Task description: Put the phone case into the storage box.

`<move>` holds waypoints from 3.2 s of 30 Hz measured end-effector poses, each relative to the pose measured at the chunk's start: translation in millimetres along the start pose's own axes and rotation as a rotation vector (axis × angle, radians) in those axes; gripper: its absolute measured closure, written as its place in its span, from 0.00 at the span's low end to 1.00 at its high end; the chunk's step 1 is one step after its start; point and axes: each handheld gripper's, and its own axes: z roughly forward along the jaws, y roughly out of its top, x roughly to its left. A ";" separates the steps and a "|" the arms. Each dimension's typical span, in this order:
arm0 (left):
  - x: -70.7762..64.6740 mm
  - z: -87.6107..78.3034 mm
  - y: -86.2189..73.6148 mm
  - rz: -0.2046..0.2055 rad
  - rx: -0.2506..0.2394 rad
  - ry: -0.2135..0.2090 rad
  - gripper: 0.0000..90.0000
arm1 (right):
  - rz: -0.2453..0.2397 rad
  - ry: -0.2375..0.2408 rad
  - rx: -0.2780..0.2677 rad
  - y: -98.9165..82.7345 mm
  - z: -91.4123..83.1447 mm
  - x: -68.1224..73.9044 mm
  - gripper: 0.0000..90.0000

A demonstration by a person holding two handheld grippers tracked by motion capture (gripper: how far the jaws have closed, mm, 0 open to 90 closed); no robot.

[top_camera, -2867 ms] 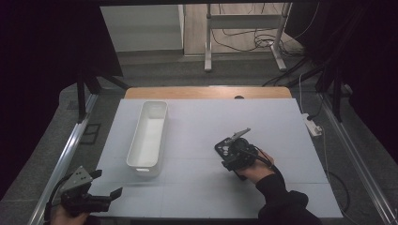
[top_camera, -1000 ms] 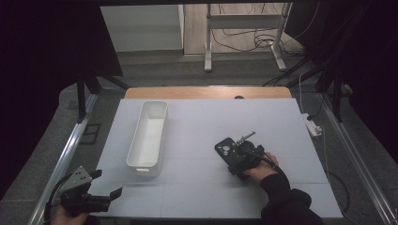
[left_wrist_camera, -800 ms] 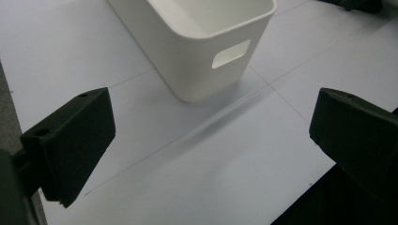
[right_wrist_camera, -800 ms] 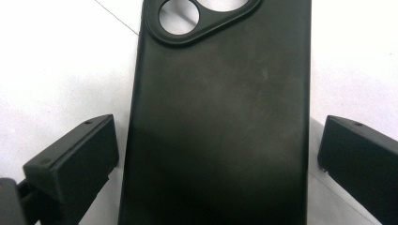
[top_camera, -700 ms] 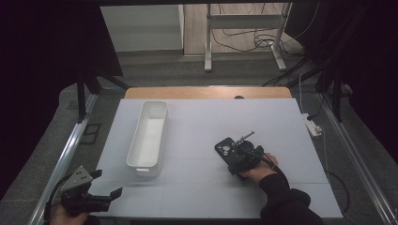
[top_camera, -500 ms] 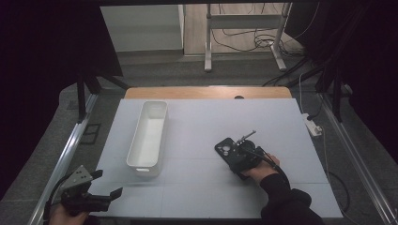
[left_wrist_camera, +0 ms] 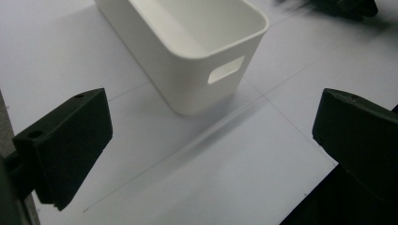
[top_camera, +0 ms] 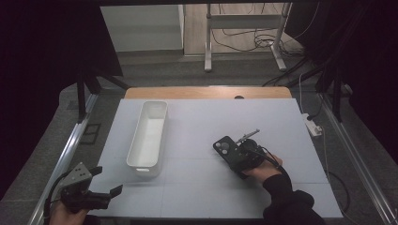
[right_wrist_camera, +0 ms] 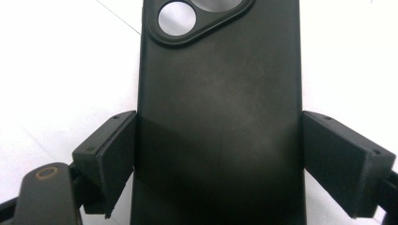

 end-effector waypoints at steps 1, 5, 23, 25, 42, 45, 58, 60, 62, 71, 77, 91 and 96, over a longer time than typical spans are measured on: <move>-0.5 0.5 1.4 0.003 0.003 -0.003 0.00 | -0.006 0.007 -0.010 0.1 -2.0 1.1 0.16; -2.1 3.0 5.6 0.008 0.004 -0.015 0.00 | -0.022 0.011 -0.032 -0.5 -6.8 3.8 0.16; -3.7 12.0 38.6 0.047 -0.060 -0.086 0.00 | -0.067 0.058 -0.157 -6.8 -35.8 11.5 0.16; -4.7 15.0 42.6 0.056 -0.061 -0.089 0.00 | -0.070 0.059 -0.168 -8.0 -38.6 12.3 0.16; -20.3 40.7 79.1 0.126 -0.118 -0.223 0.00 | -0.083 0.109 -0.270 -26.6 -66.6 12.1 0.16; -23.2 45.3 85.0 0.142 -0.115 -0.232 0.00 | -0.084 0.114 -0.287 -30.2 -70.6 11.5 0.16; -34.6 68.8 107.2 0.202 -0.113 -0.298 0.00 | -0.080 0.144 -0.325 -43.7 -82.8 12.3 0.16; -35.8 71.6 110.2 0.214 -0.113 -0.306 0.00 | -0.079 0.150 -0.331 -45.0 -84.0 13.0 0.16; -37.0 74.9 112.7 0.224 -0.115 -0.319 0.00 | -0.078 0.156 -0.332 -46.4 -85.3 13.6 0.16; -47.4 94.6 124.3 0.258 -0.101 -0.358 0.00 | -0.078 0.172 -0.353 -52.3 -90.8 16.6 0.16; -52.8 101.6 130.8 0.277 -0.108 -0.379 0.00 | -0.093 0.183 -0.361 -54.0 -93.1 19.5 0.16; -66.7 118.9 147.1 0.321 -0.117 -0.435 0.00 | -0.116 0.221 -0.391 -54.4 -96.5 25.0 0.16; -71.7 123.8 151.6 0.327 -0.121 -0.453 0.00 | -0.129 0.239 -0.402 -52.8 -96.9 28.1 0.16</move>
